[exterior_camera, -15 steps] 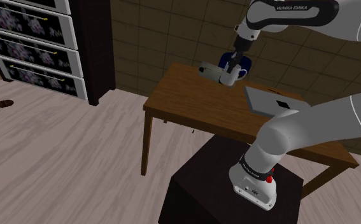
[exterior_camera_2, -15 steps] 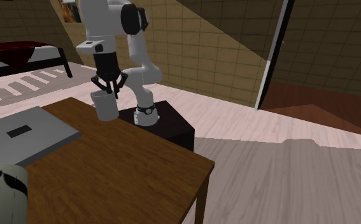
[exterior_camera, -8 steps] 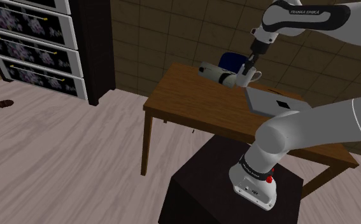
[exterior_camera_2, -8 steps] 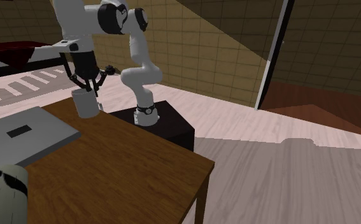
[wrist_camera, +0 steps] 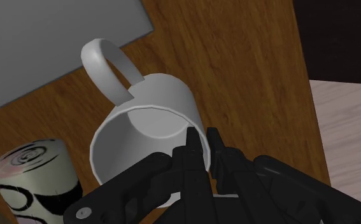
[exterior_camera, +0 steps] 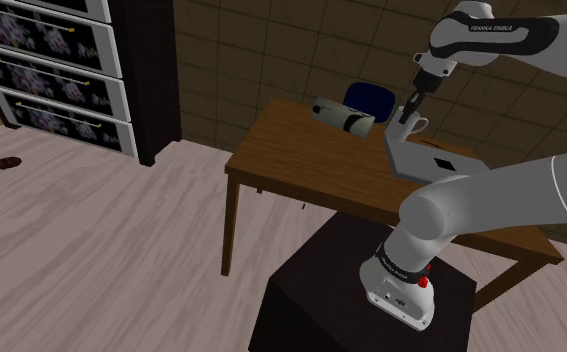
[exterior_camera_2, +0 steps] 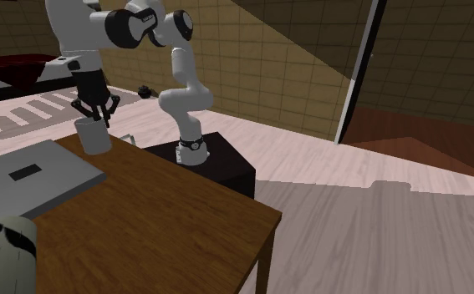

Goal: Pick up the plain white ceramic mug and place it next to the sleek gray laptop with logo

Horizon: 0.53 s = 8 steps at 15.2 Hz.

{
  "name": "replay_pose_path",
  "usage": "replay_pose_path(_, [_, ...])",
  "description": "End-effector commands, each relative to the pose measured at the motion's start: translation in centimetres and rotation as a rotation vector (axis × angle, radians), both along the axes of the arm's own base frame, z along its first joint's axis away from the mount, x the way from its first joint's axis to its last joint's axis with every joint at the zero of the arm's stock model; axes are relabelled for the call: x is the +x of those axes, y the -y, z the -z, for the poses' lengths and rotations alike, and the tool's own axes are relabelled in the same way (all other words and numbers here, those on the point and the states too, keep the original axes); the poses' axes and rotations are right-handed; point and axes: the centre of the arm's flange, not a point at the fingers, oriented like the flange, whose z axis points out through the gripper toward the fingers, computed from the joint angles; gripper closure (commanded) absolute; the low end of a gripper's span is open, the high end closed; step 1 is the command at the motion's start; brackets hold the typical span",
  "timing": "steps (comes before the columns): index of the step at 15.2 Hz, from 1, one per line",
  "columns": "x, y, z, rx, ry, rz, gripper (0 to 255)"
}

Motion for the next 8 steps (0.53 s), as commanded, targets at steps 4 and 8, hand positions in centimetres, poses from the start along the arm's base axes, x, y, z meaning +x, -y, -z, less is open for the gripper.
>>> replay_pose_path(4, [-0.1,0.1,2.6,0.000,0.000,0.000,255])
replay_pose_path(8, [-0.1,0.1,4.7,0.000,0.000,0.000,255])
